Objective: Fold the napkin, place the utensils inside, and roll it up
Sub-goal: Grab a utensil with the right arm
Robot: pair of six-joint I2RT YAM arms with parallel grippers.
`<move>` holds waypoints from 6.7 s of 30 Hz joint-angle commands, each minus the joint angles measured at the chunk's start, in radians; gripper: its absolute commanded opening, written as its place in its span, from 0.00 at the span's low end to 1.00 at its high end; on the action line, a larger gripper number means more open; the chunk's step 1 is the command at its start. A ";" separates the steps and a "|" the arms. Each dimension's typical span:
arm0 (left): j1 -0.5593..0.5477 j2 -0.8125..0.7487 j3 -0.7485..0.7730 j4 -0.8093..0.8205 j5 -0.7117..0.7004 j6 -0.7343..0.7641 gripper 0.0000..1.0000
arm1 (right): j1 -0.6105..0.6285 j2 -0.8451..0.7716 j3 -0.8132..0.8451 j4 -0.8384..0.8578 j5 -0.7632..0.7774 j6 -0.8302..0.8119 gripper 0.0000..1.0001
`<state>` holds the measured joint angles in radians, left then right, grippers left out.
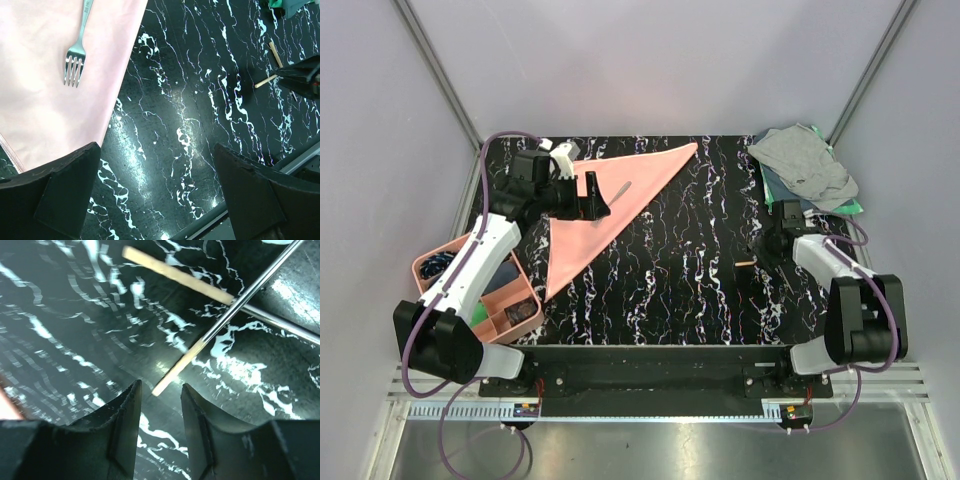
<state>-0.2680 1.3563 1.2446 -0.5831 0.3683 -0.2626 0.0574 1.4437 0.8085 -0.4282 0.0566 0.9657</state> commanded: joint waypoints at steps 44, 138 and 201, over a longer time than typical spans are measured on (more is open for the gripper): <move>-0.005 -0.003 0.046 0.006 -0.009 0.003 0.99 | 0.360 0.367 0.331 -0.063 -0.230 -0.639 0.22; -0.004 -0.014 0.036 0.019 0.023 0.008 0.99 | 0.496 0.374 0.430 -0.402 -0.208 -0.759 0.44; -0.004 -0.010 0.030 0.025 0.017 0.011 0.99 | 0.377 0.606 0.672 0.000 -0.196 -1.369 0.49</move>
<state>-0.2680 1.3571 1.2503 -0.6003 0.3767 -0.2554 0.4408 2.0403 1.4536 -0.4023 -0.0998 -0.3618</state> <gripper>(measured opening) 0.987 0.516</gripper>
